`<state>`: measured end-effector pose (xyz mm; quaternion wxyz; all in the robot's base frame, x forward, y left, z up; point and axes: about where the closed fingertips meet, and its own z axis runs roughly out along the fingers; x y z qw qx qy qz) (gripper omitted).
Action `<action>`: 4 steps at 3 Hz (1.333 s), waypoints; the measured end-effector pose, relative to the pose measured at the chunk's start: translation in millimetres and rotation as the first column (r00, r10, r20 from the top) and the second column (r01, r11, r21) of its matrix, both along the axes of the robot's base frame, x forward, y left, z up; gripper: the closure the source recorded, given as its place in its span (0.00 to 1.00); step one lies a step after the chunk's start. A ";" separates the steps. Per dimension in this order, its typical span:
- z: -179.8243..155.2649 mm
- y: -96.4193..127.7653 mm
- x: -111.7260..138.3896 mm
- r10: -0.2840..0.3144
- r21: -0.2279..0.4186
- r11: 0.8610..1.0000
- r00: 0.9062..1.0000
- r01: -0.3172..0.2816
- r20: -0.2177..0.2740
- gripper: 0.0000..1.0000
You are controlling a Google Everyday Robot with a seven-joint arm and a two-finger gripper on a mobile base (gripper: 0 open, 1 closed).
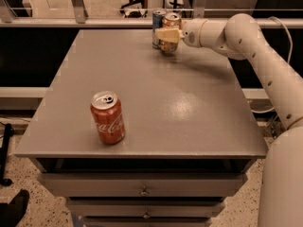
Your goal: Move orange can near redbull can
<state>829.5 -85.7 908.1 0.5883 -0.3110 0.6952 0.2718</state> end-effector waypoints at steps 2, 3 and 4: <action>-11.1 4.0 -1.8 0.019 -0.003 1.000 1.000 -0.019 -0.015 0.07; -16.5 2.2 -3.0 0.017 -0.009 1.000 1.000 -0.017 -0.012 0.00; -18.1 -8.2 -10.4 0.013 -0.032 0.999 1.000 -0.012 0.018 0.00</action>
Offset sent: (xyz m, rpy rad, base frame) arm -0.0033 -0.0037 -0.0159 -0.0045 0.0145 0.0136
